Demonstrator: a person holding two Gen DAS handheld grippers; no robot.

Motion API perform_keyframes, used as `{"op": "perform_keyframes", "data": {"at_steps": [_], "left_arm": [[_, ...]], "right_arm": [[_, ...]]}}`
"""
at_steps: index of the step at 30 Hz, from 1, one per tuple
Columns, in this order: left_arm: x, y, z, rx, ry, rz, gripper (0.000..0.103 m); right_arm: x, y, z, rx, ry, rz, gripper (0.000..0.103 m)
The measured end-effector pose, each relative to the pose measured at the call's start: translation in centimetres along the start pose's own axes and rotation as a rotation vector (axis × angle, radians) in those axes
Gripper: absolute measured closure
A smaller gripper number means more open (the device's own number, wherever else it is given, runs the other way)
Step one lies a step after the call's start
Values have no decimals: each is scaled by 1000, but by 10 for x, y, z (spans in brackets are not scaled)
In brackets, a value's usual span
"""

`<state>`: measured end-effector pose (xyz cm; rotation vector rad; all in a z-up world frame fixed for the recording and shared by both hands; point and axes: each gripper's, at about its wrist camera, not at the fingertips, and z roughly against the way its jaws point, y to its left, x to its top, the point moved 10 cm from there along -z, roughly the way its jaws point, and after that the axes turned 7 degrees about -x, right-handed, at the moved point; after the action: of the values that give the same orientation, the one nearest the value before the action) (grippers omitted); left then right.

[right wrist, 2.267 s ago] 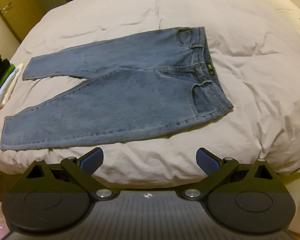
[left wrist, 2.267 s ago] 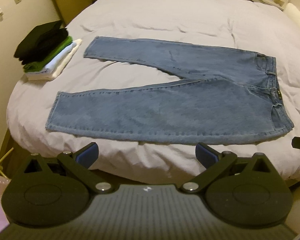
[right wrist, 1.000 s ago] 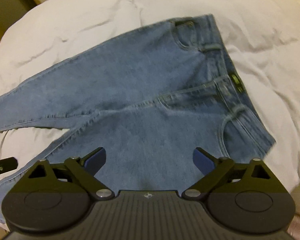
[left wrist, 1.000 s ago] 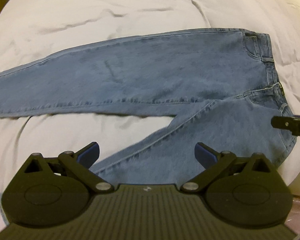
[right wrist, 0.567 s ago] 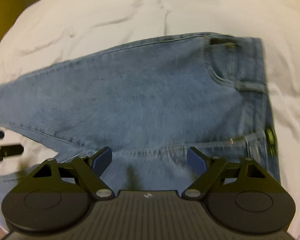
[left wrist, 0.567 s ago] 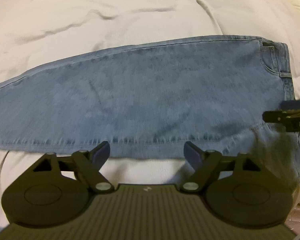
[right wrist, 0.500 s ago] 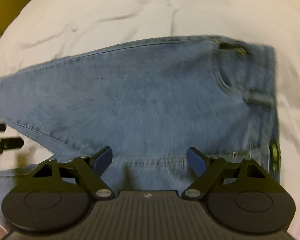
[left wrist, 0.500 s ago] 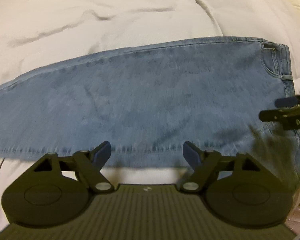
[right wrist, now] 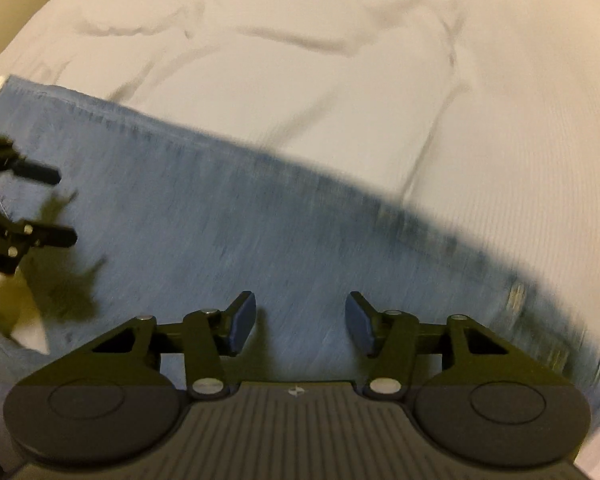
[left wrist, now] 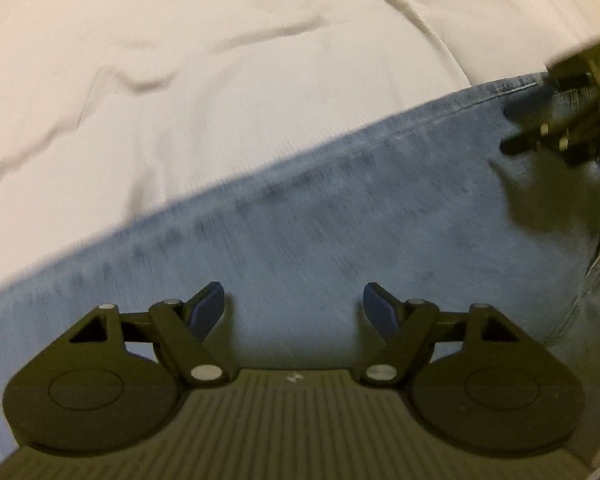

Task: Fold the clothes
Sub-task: 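Move both grippers to the jeans' side seam and close on it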

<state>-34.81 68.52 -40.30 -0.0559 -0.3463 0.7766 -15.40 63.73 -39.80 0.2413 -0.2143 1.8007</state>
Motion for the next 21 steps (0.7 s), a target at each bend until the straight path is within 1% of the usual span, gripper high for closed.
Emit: {"op": "perform_keyframes", "data": {"at_steps": [2,6,7,8,10,11,12,14,15,16,17,18,20,21], "left_arm": [[11,9,-3,-21,10,-71,29],[27,26,-9,-22,33,-208,25],[31,30,-11,-26,40,-236,19],[33,34,-13,-37,49,-260,16],[36,40,-19,-65,84,-307,14],[35,44,-23,-81,108,-317,15],[33,47,-28,-96,133,-322,19],[27,52,-36,-128,182,-327,42],[24,53,-36,-139,191,-325,60],[23,53,-35,-138,188,-326,76],[21,53,-32,-134,183,-329,85],[19,51,-27,-123,169,-331,93],[16,47,-12,-97,125,-323,97],[13,44,-1,-85,97,-317,98]], "right_arm": [[16,-7,-2,10,-14,49,50],[41,-18,-6,21,-28,140,47],[45,-21,-7,15,-29,164,43],[47,-24,-10,19,-18,182,36],[51,-31,-18,37,17,208,28],[51,-34,-24,51,45,214,28],[50,-37,-30,68,78,215,28],[46,-41,-36,106,132,229,29],[44,-42,-38,126,157,237,30],[42,-43,-40,146,182,245,42],[40,-44,-40,158,197,250,62],[39,-44,-37,164,206,253,69],[37,-44,-31,171,214,257,90],[35,-43,-24,160,200,255,93]]}}
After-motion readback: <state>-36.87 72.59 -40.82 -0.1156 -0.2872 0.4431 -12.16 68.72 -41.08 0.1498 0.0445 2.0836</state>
